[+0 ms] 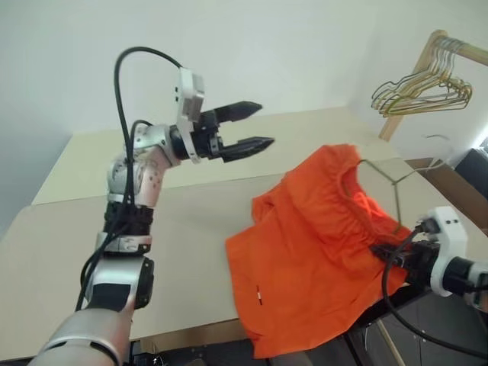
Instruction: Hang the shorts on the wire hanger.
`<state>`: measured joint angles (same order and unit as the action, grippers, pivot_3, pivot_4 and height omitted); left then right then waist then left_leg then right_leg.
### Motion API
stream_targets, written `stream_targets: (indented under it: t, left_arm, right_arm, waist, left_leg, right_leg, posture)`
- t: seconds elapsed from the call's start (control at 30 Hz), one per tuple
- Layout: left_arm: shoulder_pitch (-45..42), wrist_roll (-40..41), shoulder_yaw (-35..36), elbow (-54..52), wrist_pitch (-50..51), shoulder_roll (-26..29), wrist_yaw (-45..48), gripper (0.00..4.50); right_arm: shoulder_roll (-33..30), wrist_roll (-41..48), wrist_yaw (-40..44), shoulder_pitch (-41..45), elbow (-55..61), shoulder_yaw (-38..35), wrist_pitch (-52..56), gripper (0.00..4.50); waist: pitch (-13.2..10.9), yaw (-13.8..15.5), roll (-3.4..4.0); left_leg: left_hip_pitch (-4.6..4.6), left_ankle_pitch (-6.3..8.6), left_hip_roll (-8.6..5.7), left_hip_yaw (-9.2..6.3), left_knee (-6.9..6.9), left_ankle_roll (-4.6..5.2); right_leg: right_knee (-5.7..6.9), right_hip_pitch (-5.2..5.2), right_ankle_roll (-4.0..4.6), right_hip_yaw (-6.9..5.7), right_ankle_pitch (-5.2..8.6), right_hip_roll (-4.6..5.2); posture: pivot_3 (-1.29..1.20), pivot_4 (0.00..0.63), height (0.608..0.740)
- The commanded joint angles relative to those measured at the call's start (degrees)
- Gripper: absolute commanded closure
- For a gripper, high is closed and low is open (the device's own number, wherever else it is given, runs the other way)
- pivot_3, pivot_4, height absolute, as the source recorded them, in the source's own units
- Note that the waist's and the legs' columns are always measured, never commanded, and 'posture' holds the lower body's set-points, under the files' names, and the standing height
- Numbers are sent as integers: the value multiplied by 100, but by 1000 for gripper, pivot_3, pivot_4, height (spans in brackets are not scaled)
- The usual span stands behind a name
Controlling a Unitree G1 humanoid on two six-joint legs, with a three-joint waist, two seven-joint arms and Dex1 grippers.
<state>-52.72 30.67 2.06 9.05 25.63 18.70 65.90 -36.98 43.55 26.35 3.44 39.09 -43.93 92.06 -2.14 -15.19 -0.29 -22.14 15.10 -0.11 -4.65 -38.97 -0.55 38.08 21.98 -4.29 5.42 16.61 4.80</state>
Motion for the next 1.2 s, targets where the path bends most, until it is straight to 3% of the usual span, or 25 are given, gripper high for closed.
stream_targets:
  t: [0.03,0.27,0.4,0.63,0.83,1.03,1.2]
  left_arm:
    - [63,358,-54,-701,335,-282,-422,31]
    - [-8,464,-59,-663,416,-427,-598,31]
    - [-48,479,-23,-598,379,-327,-502,31]
    - [-39,468,-37,-628,342,-240,-431,31]
    - [-16,458,-41,-715,339,-167,-408,31]
    - [42,470,-10,-811,338,-35,-406,31]
    - [69,444,-26,-853,328,4,-409,31]
  right_arm:
    - [197,-192,-975,335,153,-709,44,4500]
    - [-48,-121,-2627,1519,-800,-1558,44,4500]
    - [-469,139,-3361,2082,-1479,-1717,44,4500]
    - [-1278,180,-3956,3032,-3279,-1605,44,4500]
    - [-1747,-445,-4272,3865,-4838,-1529,44,4500]
    - [-1832,-50,-3838,3610,-4708,-1022,44,4500]
    - [-1789,-200,-3727,3676,-4766,-1149,44,4500]
  waist:
    - [20,-99,32]
    - [32,-449,54]
    - [35,-585,60]
    - [36,-675,63]
    - [34,-629,60]
    - [33,-557,61]
    - [33,-547,61]
  left_leg:
    - [10,0,-2,3,0,0]
    - [109,10,10,43,36,13]
    - [116,10,16,43,46,14]
    - [137,9,15,56,64,14]
    - [140,9,15,66,71,14]
    - [139,9,14,70,77,14]
    - [140,9,15,71,77,14]
  right_leg:
    - [1,-9,0,3,0,-2]
    - [-54,-160,-27,2,24,-32]
    - [-61,-169,-34,2,33,-38]
    - [-87,-191,-25,12,27,-36]
    - [-100,-194,-31,18,30,-34]
    - [-104,-193,-37,21,33,-34]
    - [-104,-193,-40,22,34,-35]
  posture:
    - [-387,14,740]
    - [-401,7,740]
    - [-401,6,740]
    - [-383,0,740]
    - [-355,0,740]
    - [-332,0,740]
    - [-330,0,740]
